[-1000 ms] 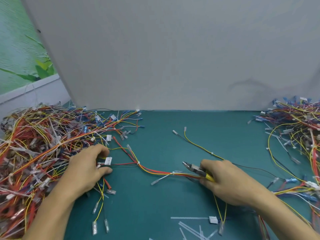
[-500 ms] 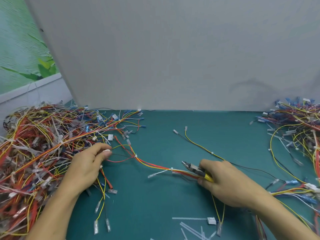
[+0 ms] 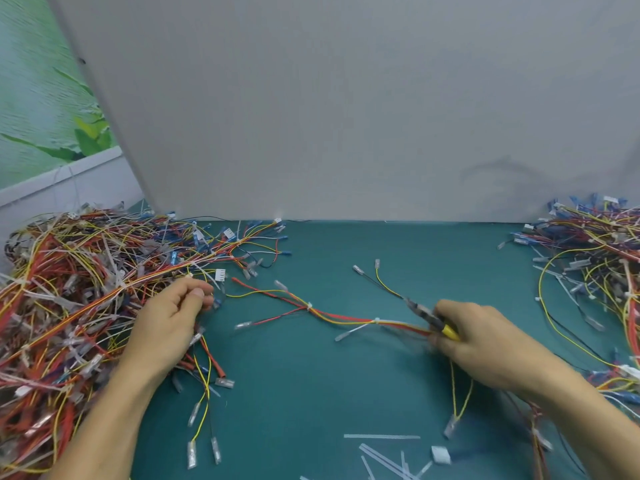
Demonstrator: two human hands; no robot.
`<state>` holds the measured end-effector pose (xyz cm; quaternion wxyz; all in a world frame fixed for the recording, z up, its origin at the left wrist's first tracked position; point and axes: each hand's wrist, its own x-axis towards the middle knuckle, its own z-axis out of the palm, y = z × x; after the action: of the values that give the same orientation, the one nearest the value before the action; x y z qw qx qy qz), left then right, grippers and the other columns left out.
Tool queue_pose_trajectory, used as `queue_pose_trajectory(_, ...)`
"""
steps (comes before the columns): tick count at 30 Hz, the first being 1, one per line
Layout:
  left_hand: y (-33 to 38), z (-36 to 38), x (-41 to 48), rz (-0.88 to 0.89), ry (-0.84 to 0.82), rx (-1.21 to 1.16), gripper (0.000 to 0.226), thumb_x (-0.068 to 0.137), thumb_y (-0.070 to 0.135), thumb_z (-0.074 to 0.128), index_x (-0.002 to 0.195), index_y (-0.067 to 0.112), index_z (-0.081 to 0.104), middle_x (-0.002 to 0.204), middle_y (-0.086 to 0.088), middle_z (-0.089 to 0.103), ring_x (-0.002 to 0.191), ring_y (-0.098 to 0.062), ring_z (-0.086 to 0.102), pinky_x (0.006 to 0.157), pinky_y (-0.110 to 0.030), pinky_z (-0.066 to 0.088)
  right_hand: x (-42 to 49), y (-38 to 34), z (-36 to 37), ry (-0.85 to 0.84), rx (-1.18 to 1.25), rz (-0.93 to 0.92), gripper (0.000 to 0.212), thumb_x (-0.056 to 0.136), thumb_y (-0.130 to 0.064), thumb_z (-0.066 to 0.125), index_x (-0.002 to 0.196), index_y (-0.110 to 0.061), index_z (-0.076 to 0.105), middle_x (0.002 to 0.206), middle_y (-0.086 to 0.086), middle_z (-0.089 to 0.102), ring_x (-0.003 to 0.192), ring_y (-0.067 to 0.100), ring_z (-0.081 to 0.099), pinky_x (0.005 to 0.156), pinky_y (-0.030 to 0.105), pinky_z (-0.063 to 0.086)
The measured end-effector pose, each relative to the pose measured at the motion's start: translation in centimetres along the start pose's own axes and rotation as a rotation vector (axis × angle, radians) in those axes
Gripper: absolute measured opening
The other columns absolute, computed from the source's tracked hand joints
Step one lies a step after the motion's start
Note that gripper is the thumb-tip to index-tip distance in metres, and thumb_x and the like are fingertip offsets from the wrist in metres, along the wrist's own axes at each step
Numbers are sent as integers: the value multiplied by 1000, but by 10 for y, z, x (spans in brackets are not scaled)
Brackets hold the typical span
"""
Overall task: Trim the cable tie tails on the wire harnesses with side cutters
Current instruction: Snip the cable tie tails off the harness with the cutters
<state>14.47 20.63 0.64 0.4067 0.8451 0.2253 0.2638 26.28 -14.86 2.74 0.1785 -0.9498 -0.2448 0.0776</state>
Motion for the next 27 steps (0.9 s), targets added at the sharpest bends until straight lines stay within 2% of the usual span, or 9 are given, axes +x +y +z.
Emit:
queue_pose_trajectory(6,29,15,-16,222,5,330,6,86,19,69,88,19,75,99,6,64,93,-11,56,83,-23,36,-2,9,-25,279,241,63,21,88,-27,66,73,-18,55,61,-1,55,60,15,49,55,29,34)
queue_pose_trajectory(9,58,30,-34,134,-69,110,20,86,36,67,74,23,75,72,2,67,68,-14,59,65,-29,41,-7,-6,-32,490,465,-1,16,85,-25,68,73,-20,59,59,-1,55,57,15,47,56,30,36)
queue_pose_trajectory(11,78,47,-46,-121,-261,-239,33,80,49,61,79,20,76,70,-3,70,57,-12,57,54,-27,45,-12,-19,-33,558,515,-103,14,83,-23,69,73,-18,60,61,1,56,59,15,48,57,27,37)
queue_pose_trajectory(13,90,64,-47,-452,-402,-593,40,86,45,57,92,7,71,85,-11,74,63,-18,67,51,-28,53,-15,-31,-26,432,474,-241,14,84,-20,70,76,-15,59,66,4,56,63,17,48,63,28,39)
queue_pose_trajectory(15,99,77,-42,-731,-480,-883,42,94,37,52,100,-5,57,100,-25,71,78,-33,71,61,-38,60,-18,-39,-12,166,358,-349,18,86,-25,69,78,-18,55,69,-1,54,66,14,45,67,31,39)
queue_pose_trajectory(17,101,83,-36,-865,-472,-1097,31,97,30,49,104,-1,51,103,-27,68,84,-36,69,70,-46,58,-19,-44,3,-39,202,-402,23,87,-35,67,77,-27,48,77,-10,49,73,8,43,70,27,37)
queue_pose_trajectory(20,95,89,-34,-864,-412,-1236,9,96,13,50,99,5,52,89,-15,72,79,-29,72,68,-47,57,-18,-43,3,-44,192,-360,28,89,-45,61,76,-28,42,84,-10,46,79,10,45,70,27,34)
queue_pose_trajectory(24,87,95,-37,-783,-327,-1199,7,97,3,47,93,4,53,75,-14,72,54,-19,68,53,-41,59,-21,-18,-45,293,199,4,26,87,-47,60,78,-22,57,70,-5,59,74,17,55,65,32,42)
queue_pose_trajectory(27,89,94,-39,-683,-260,-1059,8,99,8,47,96,5,54,73,-14,72,42,-15,59,47,-35,57,-37,4,-67,130,-65,159,24,87,-45,61,78,-23,59,74,-1,62,77,22,59,68,33,47)
